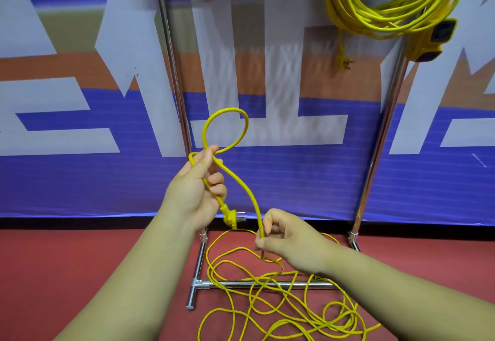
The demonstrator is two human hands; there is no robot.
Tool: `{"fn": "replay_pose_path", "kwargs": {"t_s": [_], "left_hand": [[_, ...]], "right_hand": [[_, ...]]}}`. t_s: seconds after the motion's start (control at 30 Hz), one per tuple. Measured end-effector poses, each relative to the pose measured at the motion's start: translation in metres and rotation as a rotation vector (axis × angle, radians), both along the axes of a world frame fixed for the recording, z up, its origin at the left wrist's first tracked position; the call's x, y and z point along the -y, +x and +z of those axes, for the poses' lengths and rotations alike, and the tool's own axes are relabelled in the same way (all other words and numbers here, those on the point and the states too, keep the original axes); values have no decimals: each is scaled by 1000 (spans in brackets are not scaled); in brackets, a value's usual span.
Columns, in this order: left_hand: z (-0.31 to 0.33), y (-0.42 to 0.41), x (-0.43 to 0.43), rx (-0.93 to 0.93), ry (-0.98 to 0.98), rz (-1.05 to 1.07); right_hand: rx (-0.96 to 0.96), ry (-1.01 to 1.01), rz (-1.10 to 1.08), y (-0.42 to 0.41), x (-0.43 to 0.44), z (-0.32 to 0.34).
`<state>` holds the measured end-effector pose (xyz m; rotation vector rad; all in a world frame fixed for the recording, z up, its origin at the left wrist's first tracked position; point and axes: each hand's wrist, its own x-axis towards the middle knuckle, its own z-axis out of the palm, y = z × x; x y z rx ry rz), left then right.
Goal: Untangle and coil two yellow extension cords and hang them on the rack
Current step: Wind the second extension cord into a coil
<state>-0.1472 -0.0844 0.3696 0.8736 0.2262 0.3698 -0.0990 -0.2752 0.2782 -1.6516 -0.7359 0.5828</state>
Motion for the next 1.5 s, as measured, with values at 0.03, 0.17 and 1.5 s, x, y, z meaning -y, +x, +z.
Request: {"fn": "replay_pose_path", "kwargs": {"t_s": [0.03,0.17,1.5], "left_hand": [[-5,3,-5,-43,39,28],[-34,14,-21,-328,243,151],[-52,12,14,-341,877,-289]], "right_hand": [[-5,6,-38,2,1,1],[-93,126,-300,16,7,8],[569,-452,140,22,66,59]]}}
